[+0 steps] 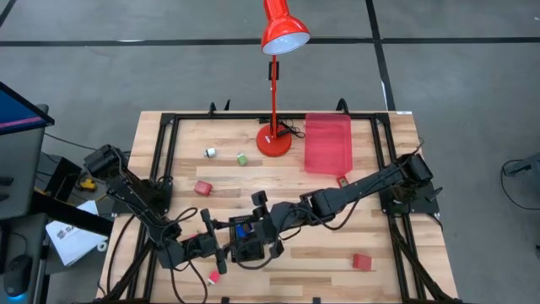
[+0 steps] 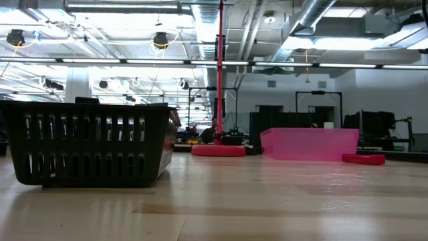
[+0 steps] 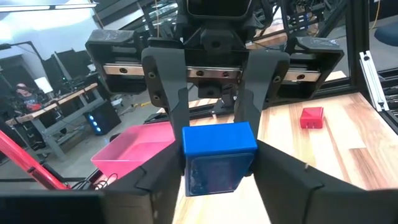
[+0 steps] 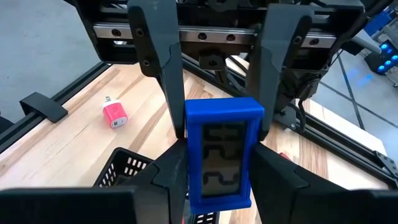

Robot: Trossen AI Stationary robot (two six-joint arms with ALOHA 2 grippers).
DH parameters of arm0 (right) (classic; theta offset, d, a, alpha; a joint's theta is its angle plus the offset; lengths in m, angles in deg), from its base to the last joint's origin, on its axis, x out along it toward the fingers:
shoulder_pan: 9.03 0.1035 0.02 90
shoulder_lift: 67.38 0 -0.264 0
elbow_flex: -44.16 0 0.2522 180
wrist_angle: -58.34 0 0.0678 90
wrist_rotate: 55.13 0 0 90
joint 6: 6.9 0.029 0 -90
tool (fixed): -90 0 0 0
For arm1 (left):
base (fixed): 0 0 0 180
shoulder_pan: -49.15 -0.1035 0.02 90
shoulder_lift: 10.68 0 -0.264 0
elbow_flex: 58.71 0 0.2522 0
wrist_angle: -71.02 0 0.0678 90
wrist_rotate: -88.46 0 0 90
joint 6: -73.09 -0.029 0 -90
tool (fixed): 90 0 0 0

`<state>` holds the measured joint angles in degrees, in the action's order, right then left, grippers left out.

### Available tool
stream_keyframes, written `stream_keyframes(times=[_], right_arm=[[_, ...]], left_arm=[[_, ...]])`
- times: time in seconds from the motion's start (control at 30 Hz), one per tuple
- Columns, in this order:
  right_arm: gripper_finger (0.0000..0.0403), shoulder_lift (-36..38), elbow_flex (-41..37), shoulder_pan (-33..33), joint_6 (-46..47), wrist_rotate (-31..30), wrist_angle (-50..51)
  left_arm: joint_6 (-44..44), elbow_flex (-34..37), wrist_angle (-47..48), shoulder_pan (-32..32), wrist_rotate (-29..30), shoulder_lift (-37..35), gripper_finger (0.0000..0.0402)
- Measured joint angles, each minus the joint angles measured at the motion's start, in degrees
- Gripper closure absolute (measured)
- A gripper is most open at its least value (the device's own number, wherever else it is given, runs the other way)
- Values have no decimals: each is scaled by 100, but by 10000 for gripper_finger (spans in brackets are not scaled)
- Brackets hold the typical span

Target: Pick & Place Office items

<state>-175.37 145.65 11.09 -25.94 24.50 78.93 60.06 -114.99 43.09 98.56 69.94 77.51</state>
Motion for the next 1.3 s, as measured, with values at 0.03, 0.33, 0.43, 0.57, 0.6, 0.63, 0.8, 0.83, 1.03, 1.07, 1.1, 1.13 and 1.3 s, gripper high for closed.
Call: stream_keyframes(times=[0.03, 0.33, 0.43, 0.57, 0.6, 0.63, 0.8, 0.83, 1.03, 1.07, 1.1, 1.13, 1.3], right_arm=[[269, 0, 0, 0, 16, 0, 0], [269, 2, 0, 0, 41, 2, -7], [269, 2, 0, 2, 39, 2, -9], [267, 2, 0, 2, 61, 4, -4], [265, 2, 0, 2, 63, 10, 0], [262, 2, 0, 2, 65, 15, 6], [232, 2, 1, 2, 114, 17, 25], [224, 2, 2, 2, 126, 16, 48], [189, 0, 2, -4, 212, -29, 102], [186, 0, 2, -7, 240, -57, 159], [183, 0, 2, -17, 266, -134, 225], [181, 0, 2, -29, 286, -226, 335], [179, 0, 2, -81, 459, -356, 727]], left_arm=[[-2, 0, 0, 2, 4, 0, 230], [-24, 0, -171, 2, -192, 4, 233], [-24, 0, -175, 1, -213, 4, 234], [-24, 0, -176, 0, -213, 4, 244], [-24, 0, -177, 0, -223, 4, 244], [-22, 0, -177, 0, -234, 4, 244], [-16, 0, -184, 0, -304, 4, 236], [-14, 0, -211, 0, -335, 4, 237], [-16, 0, -195, 0, -309, 2, 242], [-18, 0, -182, 0, -290, 2, 240], [-25, 0, -177, 0, -238, 2, 238], [-58, 0, -177, 9, -164, 2, 237], [-170, 0, -171, 89, 86, 2, 240]])
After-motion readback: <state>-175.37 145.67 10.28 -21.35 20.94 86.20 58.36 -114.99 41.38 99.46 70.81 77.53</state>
